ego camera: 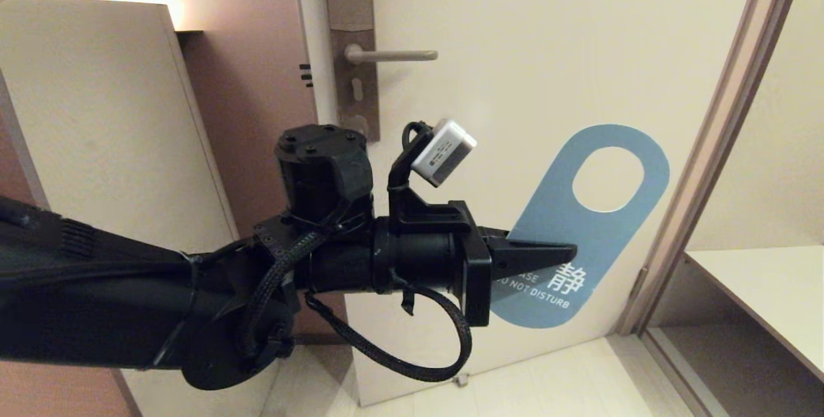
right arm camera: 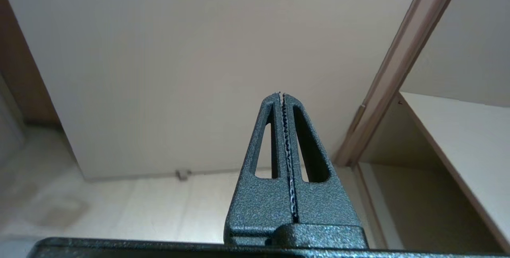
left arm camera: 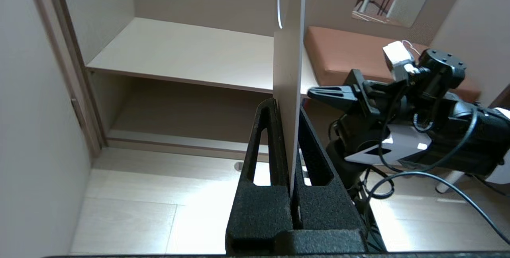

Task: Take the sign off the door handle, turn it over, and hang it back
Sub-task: Hand it to the other hand

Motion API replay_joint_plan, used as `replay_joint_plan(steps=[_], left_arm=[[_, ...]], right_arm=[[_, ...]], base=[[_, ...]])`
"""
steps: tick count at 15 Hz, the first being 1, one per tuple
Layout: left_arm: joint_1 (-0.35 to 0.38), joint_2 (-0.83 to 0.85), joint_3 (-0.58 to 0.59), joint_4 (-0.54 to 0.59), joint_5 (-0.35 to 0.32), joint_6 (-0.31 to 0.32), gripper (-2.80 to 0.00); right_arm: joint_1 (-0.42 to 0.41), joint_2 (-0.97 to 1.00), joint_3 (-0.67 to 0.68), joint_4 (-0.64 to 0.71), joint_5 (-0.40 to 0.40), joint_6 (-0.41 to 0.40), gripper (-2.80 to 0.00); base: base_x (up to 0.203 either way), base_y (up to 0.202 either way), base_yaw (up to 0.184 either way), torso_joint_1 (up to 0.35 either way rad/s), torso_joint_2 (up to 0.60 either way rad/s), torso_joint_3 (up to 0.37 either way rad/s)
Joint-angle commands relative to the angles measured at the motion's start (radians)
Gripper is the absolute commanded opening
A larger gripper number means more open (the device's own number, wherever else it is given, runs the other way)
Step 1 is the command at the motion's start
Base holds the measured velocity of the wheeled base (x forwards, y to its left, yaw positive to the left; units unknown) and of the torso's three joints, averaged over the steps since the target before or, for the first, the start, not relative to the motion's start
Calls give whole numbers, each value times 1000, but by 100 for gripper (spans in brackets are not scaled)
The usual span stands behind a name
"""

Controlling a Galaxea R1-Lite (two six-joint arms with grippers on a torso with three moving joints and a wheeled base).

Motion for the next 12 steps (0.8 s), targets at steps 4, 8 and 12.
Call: replay_joint_plan(steps=[4,8,12], left_arm=[[5,20,1,-8,-3,-5,-280],[10,19,-8,-8,-2,-19,-280],[16,20,-28,-8,-2,-19,-280]], right_arm=[[0,111,-121,48,58,-18,-280],[0,407,-289,18,140,18,-280],[1,639,-434,-7,399,27,-280]], base=[[0,0,0,0,0,0],[0,0,0,0,0,0],[0,0,0,0,0,0]])
